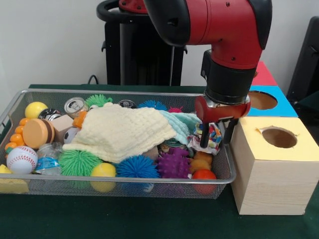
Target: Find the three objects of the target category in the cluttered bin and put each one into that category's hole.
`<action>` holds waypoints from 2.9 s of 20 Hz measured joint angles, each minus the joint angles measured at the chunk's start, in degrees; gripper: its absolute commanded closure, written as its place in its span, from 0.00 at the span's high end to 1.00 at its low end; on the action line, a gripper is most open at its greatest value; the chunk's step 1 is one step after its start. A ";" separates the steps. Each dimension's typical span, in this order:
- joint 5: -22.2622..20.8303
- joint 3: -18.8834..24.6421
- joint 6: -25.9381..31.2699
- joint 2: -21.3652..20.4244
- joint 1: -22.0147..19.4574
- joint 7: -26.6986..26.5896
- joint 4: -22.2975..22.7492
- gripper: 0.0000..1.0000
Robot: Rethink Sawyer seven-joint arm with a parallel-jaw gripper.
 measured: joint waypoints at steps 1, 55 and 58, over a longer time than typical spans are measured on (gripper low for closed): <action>0.04 -0.17 0.02 0.31 0.08 0.00 -0.29 1.00; 3.02 -4.18 9.28 7.32 1.14 0.00 -1.66 0.00; 2.98 -4.18 9.28 7.33 1.14 0.00 -1.66 0.00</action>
